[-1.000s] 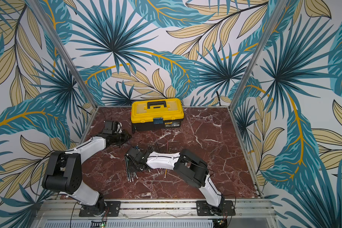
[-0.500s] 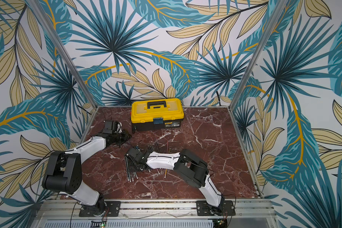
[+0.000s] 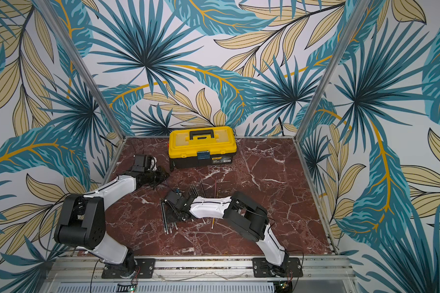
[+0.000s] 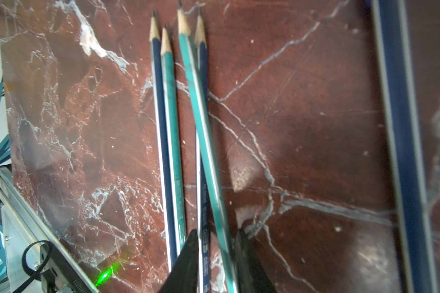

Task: Remove the protective cover of the pencils
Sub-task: Place the pencil at the center of the board, then place the protective sleeve at the center of the board.

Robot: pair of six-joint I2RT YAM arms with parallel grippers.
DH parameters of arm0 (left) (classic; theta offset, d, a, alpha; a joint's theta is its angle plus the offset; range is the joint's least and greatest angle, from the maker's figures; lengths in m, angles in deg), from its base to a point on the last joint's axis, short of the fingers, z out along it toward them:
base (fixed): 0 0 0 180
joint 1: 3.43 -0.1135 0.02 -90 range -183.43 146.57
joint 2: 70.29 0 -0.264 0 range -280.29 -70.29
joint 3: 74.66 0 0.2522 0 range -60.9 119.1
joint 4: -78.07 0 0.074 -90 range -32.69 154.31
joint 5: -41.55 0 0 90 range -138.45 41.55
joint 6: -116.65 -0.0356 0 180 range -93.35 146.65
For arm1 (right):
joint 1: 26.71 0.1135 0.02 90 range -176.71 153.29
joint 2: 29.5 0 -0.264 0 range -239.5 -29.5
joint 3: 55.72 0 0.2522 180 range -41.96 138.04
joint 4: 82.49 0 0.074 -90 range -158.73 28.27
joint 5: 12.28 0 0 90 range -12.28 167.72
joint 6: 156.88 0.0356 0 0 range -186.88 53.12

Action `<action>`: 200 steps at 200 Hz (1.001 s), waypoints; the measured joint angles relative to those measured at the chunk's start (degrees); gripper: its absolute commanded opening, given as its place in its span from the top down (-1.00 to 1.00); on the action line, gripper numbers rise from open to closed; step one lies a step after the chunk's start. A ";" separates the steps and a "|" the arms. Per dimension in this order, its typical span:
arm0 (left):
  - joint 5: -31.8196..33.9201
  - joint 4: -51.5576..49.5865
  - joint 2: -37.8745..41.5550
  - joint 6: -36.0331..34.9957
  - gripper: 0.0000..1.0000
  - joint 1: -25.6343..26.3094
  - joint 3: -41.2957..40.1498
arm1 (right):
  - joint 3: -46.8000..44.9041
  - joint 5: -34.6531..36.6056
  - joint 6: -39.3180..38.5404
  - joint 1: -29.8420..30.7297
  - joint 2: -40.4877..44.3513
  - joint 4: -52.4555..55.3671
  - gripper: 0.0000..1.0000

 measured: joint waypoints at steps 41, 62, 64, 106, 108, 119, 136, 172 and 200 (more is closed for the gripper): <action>0.00 -0.07 -0.02 0.00 0.98 0.00 0.00 | -0.59 -0.52 0.72 0.85 0.09 -1.90 0.45; 0.00 -0.09 -0.02 -0.02 0.97 0.00 0.00 | -0.59 -0.63 0.83 1.53 0.09 -1.90 0.45; 0.00 -0.09 -0.02 -0.02 0.97 0.00 0.00 | -0.59 -0.61 0.83 1.57 0.09 -1.90 0.45; 0.02 -1.55 -1.36 -0.68 0.97 0.11 1.55 | -0.50 0.00 0.76 1.77 0.09 -1.36 0.44; 0.04 -1.64 -1.46 -0.68 0.97 0.11 1.66 | -0.46 0.09 0.74 1.77 0.09 -1.29 0.44; 0.09 -2.47 -2.56 -1.03 0.97 0.26 2.67 | -0.20 0.52 0.48 1.77 0.09 -0.68 0.39; 0.24 -3.61 -4.52 -1.40 0.98 0.61 4.20 | 0.15 1.79 -0.17 1.75 0.35 0.68 0.34; 0.63 -7.04 -9.38 -2.03 0.96 1.01 7.15 | 0.15 5.60 -1.84 1.73 3.08 5.38 0.08; 0.94 -9.35 -12.55 -2.56 0.94 1.05 9.20 | 0.13 9.11 -3.26 1.66 7.21 7.63 0.05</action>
